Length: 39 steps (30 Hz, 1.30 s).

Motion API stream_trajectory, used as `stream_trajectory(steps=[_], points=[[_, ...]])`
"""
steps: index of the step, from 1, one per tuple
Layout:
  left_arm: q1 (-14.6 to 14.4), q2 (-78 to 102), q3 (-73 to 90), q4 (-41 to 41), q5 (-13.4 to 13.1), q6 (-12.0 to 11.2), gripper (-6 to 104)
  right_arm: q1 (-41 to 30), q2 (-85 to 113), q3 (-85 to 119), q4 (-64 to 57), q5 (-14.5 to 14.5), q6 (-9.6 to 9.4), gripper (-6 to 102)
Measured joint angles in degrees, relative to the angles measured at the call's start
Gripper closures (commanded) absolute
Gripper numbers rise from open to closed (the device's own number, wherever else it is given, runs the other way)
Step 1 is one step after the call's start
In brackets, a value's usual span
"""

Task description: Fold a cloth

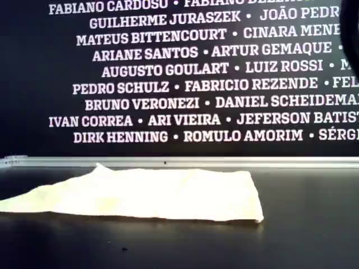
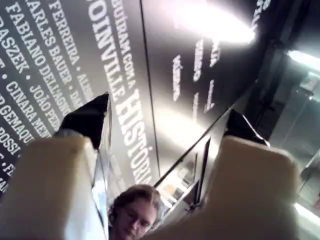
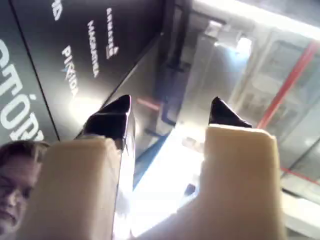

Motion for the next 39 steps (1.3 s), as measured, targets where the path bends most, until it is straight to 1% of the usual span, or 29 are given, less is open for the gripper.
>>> stream_trajectory(steps=[26, 30, 31, 33, 35, 39], points=[[0.0, 0.0, 0.0, 0.0, 0.0, 0.2, 19, 0.0, 0.1, 0.0, -0.1, 0.0, -0.18, 39], [0.0, -2.5, 0.0, 0.2, 0.0, 0.2, 19, 0.0, -0.1, 0.0, 0.1, -0.1, -0.18, 40], [0.0, -4.1, 0.0, 0.7, 0.0, 0.2, 19, 0.0, -0.3, 0.0, 0.2, -0.6, -0.18, 40], [0.0, -7.2, 0.0, 2.4, 0.0, 0.1, 19, 0.0, -1.0, 0.0, 1.4, -2.6, -0.97, 40], [0.0, -9.4, 0.0, 5.0, 0.0, 0.0, 19, 0.0, -2.3, 0.0, 5.4, -5.7, -2.11, 39], [0.0, -9.9, 0.0, 12.2, 0.0, 0.0, 19, 0.1, -4.8, -1.5, 18.5, -13.3, -2.11, 39]])
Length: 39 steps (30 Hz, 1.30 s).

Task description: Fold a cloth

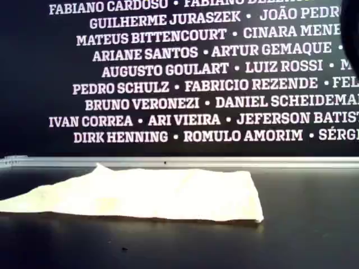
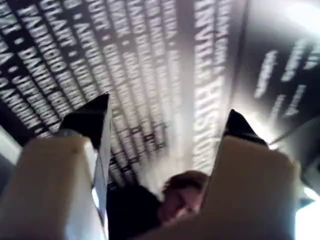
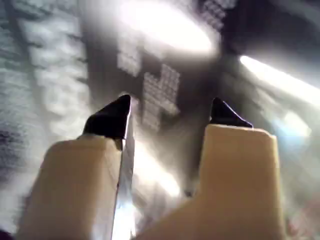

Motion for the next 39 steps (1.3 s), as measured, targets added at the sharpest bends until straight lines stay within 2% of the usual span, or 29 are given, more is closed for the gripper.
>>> stream_trajectory(steps=[3, 8, 10, 18, 21, 27, 29, 30, 35, 39], points=[[0.0, 0.0, 0.0, 6.7, -1.2, 0.0, 19, 0.5, 0.2, -1.8, 12.7, -4.0, 0.0, 39], [0.0, -0.1, -1.5, 19.5, -6.5, -0.3, 19, 0.4, 0.3, -4.9, 32.6, -8.6, 0.0, 39], [0.0, -0.1, -3.4, 25.0, -7.8, -0.4, 19, 0.5, 0.3, -7.0, 39.6, -10.5, 0.0, 39], [0.0, -0.1, -13.0, 53.7, -7.6, -0.6, 19, 0.5, 0.1, -14.5, 69.3, -17.8, 0.0, 39], [-0.3, -0.1, -17.0, 64.7, -5.1, -2.8, 19, 0.5, 0.1, -16.4, 77.9, -19.7, 0.0, 39], [-2.6, -0.8, -20.4, 82.3, 7.7, -9.5, 19, 0.5, -3.0, -16.8, 85.1, -20.5, -0.88, 39], [-2.6, -0.8, -20.4, 84.6, 10.1, -10.4, 19, 0.5, -7.5, -16.8, 85.4, -20.6, -1.23, 39], [-2.6, -0.9, -20.4, 85.3, 10.8, -10.6, 19, 0.5, -10.6, -16.8, 85.6, -20.6, -1.58, 39], [-2.8, -4.7, -18.0, 86.0, 11.7, -10.6, 19, 3.2, -29.1, -20.9, 85.8, -20.4, -6.77, 39], [-2.8, -9.3, -17.8, 86.0, 11.7, -10.5, 19, 4.2, -41.7, -26.0, 85.8, -20.4, -7.56, 38]])
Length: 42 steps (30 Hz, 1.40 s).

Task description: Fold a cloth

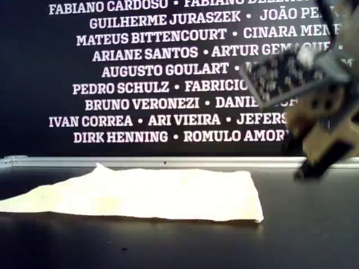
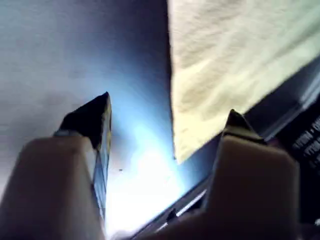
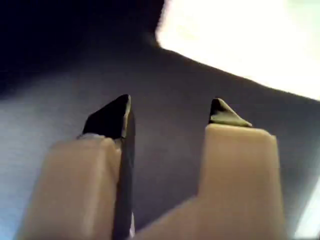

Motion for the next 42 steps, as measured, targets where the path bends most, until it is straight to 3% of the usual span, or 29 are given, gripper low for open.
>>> stream_trajectory(steps=[7, 13, 25, 27, 31, 33, 37, 42], points=[[-0.1, -4.0, 0.0, -2.5, 0.0, 0.1, 18, 1.3, -10.9, -4.8, -0.1, 0.0, 0.0, 35], [-0.2, -10.8, 0.1, -9.6, 0.0, 0.1, 18, 1.3, -17.3, -8.8, -0.1, -0.2, -0.53, 25], [-0.2, -30.1, 0.1, -26.4, 0.4, 0.1, 18, 9.1, -38.1, -20.2, -4.8, 0.2, -0.44, 24], [-0.2, -31.1, -0.1, -27.8, 0.4, 0.6, 18, 9.6, -40.7, -22.8, -5.5, -0.4, -0.44, 24], [-1.1, -35.9, -2.9, -28.4, 0.4, 4.0, 18, 10.1, -44.6, -27.2, -5.6, -0.1, -0.44, 24], [-1.1, -39.6, -5.4, -28.7, 0.5, 5.1, 18, 10.2, -45.8, -28.9, -5.6, 1.1, -0.44, 24], [-1.3, -47.8, -11.7, -29.0, 1.1, 5.5, 18, 10.2, -47.7, -32.1, -6.1, 6.0, -0.44, 24], [-1.4, -57.4, -20.4, -29.1, 1.1, 5.5, 18, 10.2, -48.3, -33.2, -6.2, 7.8, -0.44, 24]])
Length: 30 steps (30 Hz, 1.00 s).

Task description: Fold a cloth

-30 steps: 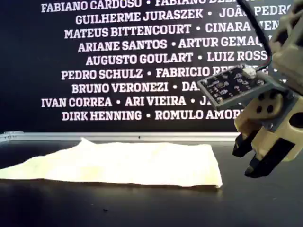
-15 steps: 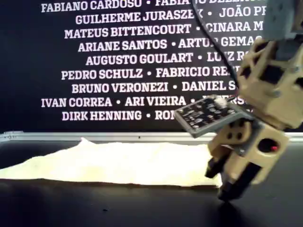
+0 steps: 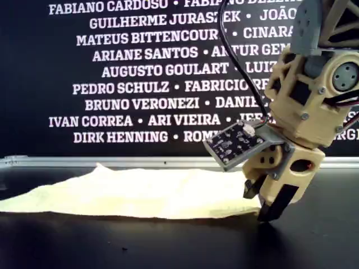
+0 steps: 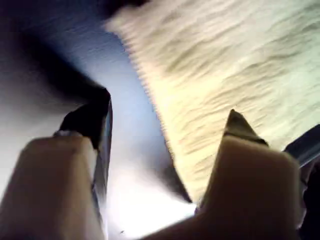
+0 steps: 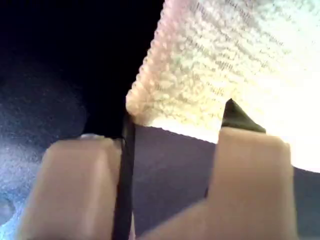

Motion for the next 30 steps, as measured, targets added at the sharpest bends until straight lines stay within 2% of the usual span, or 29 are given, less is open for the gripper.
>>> stream_trajectory(steps=[19, 26, 30], points=[[0.0, -9.6, -8.3, -0.4, 0.1, 0.0, 18, 0.0, -0.3, 0.0, -2.5, 0.0, 0.0, 24], [0.0, -9.8, -8.3, -0.4, 0.1, 0.0, 19, 5.1, -0.3, -0.1, -3.3, 1.5, 0.0, 24], [0.0, -9.8, -8.4, -0.4, 0.1, 0.0, 20, 5.4, -0.3, -0.1, -3.7, 1.5, 0.0, 25]])
